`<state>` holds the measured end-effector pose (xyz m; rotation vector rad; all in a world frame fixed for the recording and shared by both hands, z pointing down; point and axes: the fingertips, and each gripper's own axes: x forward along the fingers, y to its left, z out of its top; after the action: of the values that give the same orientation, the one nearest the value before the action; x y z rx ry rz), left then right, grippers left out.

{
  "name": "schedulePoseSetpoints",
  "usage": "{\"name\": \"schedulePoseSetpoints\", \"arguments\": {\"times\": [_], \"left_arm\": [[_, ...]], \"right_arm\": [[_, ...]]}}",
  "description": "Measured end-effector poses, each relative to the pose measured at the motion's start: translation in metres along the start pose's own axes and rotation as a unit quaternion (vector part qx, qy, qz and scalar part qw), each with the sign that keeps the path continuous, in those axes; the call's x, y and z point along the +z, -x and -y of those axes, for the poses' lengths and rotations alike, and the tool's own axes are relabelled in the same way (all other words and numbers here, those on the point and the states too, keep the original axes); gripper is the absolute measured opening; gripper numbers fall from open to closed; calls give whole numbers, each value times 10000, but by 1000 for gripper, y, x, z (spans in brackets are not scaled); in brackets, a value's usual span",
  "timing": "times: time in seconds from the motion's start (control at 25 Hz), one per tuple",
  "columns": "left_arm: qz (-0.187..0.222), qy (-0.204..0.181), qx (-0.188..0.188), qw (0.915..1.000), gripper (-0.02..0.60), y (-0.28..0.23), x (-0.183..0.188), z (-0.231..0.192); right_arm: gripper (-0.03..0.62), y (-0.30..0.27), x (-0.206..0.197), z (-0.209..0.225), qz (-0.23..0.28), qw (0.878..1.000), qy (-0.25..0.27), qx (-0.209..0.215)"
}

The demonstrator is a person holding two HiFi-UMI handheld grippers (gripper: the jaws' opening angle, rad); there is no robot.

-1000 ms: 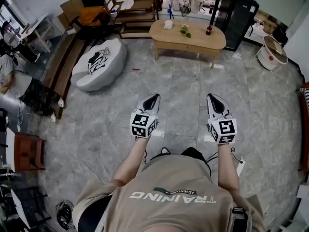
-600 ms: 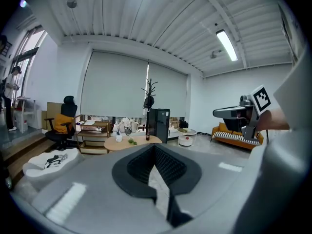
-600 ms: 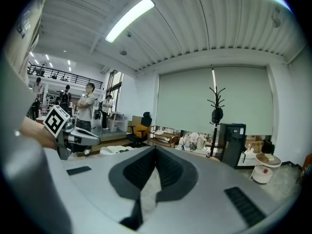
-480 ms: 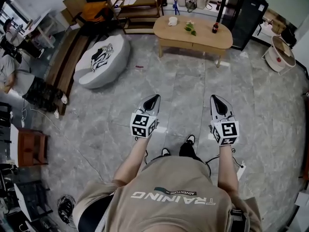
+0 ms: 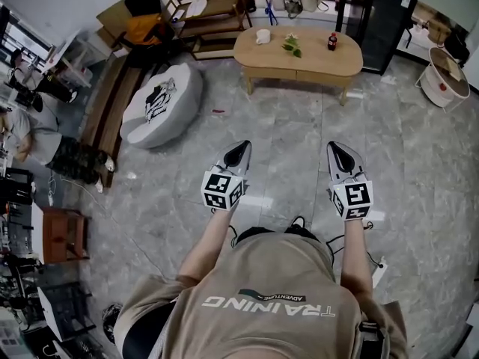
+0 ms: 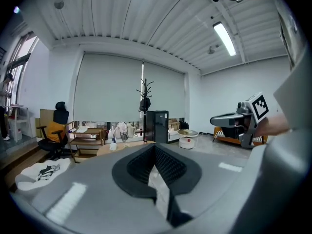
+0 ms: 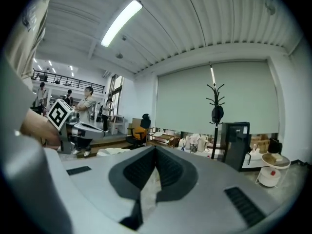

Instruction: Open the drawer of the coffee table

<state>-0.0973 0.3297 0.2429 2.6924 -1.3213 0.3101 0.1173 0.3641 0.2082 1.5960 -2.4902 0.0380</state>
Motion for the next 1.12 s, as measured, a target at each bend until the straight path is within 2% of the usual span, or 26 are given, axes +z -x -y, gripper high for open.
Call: {"name": "schedulePoseSetpoints", "arguments": {"times": [0.24,0.44,0.64,0.88,1.12], "left_arm": [[-40,0,184,9998,6,-28,3,-5],[-198,-63,138,9997,6,-46,-2,-18],[-95,-102,-1,9999,6,-69,3,-51],[-20,-52,-230,9997,6,-99,19,-100],[12,40,-444,9990,6,-110,14,-140]], "right_arm": [[5,-31,0,15,88,9991,-38,424],[5,-61,-6,23,26,9983,-220,534],[5,-101,5,26,25,9989,-186,429],[5,-147,37,30,-23,9997,58,234],[5,-181,36,21,-120,9999,-2,62]]}}
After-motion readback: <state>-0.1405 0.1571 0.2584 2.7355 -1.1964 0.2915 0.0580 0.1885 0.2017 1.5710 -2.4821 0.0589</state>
